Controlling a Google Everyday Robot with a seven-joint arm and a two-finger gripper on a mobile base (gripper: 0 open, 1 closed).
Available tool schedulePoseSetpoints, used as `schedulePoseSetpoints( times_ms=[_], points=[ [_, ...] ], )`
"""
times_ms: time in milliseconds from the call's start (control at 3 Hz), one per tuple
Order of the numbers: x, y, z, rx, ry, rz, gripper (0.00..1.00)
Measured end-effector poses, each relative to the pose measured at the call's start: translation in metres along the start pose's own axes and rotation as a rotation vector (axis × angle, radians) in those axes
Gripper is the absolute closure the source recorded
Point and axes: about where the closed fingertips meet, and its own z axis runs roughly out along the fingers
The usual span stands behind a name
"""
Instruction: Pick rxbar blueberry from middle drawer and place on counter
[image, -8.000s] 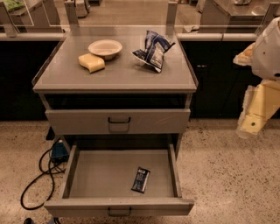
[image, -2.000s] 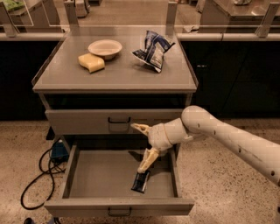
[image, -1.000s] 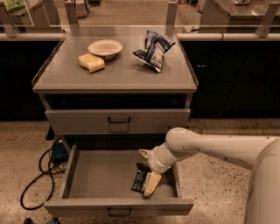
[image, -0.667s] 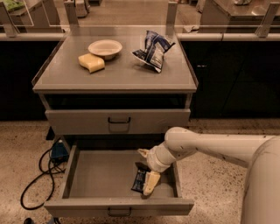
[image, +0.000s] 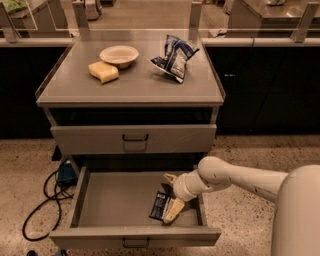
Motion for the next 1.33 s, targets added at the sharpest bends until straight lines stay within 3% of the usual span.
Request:
schedulePoseSetpoints(
  times_ms=[333,667,1000,1333],
  points=[
    [0.029,0.002,0.012,0.087,-0.045,0.083,0.00],
    [0.034,-0.002,0.012,0.109,-0.042,0.091,0.00],
    [0.033,0.003,0.023,0.092,-0.018,0.083,0.00],
    [0.045,0.017,0.053,0.030,0.003,0.136,0.00]
  ],
)
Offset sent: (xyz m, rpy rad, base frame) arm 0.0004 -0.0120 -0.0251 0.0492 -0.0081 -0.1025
